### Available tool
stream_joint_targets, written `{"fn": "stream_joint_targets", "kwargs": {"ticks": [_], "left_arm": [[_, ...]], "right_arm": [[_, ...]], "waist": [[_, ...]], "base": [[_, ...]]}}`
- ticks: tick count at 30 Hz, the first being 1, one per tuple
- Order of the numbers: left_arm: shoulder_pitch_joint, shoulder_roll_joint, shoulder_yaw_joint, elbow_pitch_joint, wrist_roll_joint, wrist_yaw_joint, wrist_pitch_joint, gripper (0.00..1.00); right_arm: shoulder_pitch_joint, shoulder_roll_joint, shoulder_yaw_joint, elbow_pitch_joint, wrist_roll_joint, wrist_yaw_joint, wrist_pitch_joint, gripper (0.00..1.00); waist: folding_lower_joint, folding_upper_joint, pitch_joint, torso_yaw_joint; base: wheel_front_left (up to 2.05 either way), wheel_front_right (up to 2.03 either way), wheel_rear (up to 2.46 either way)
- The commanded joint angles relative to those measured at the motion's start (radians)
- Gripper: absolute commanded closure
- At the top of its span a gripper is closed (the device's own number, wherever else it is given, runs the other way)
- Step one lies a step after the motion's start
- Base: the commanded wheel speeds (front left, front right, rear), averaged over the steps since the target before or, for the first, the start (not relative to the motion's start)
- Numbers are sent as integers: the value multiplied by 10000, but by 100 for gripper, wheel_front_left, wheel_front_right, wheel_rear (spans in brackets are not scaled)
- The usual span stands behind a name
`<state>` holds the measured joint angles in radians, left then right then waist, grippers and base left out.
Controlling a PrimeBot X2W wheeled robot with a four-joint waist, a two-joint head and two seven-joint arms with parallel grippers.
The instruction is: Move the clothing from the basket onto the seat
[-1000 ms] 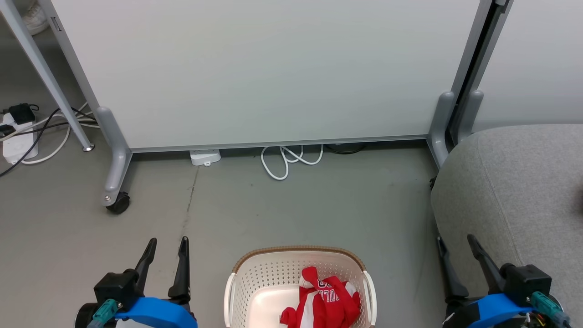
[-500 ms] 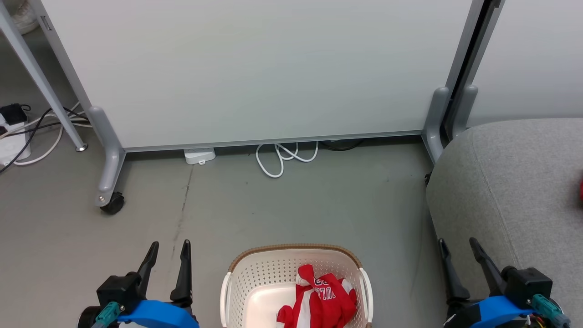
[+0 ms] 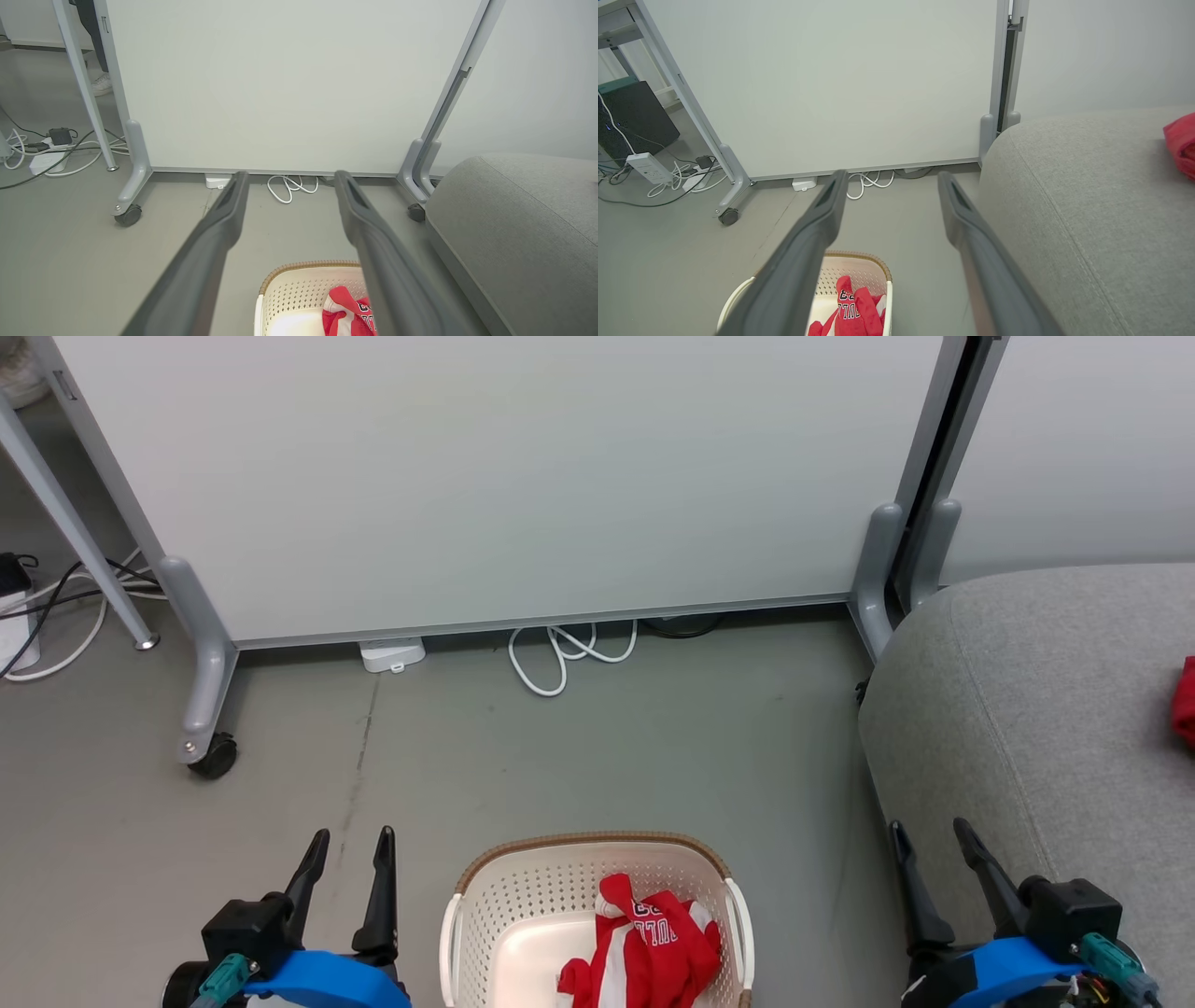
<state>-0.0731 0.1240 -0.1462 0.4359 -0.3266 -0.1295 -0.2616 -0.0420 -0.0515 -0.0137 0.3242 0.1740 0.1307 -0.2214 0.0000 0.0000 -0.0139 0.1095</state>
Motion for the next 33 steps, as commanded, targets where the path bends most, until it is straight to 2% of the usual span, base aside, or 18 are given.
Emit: {"fn": "stream_joint_targets", "kwargs": {"ticks": [1,8,17,24,33], "left_arm": [[51,44,-21,-33,-3,-13,-51,0],[-166,72,-189,-35,-50,-13,-51,0],[-892,173,-883,299,-103,-13,-49,0],[-2050,406,-1894,1127,-140,-13,-51,0],[-3788,877,-3454,2837,-393,-13,-51,0]], "right_arm": [[-181,18,50,18,45,1,-66,0],[-369,19,236,-80,159,1,-105,0],[-901,14,776,-422,222,1,-76,0],[-1464,17,1165,-787,350,1,-100,0],[-2337,19,1915,-939,861,1,-316,0]], "waist": [[0,0,44,-78],[0,0,451,-514],[0,0,2022,-1517],[0,0,3582,-2431],[0,0,5380,-3439]], "base": [[0,0,0],[0,0,0],[0,0,0],[0,0,0],[0,0,0]]}}
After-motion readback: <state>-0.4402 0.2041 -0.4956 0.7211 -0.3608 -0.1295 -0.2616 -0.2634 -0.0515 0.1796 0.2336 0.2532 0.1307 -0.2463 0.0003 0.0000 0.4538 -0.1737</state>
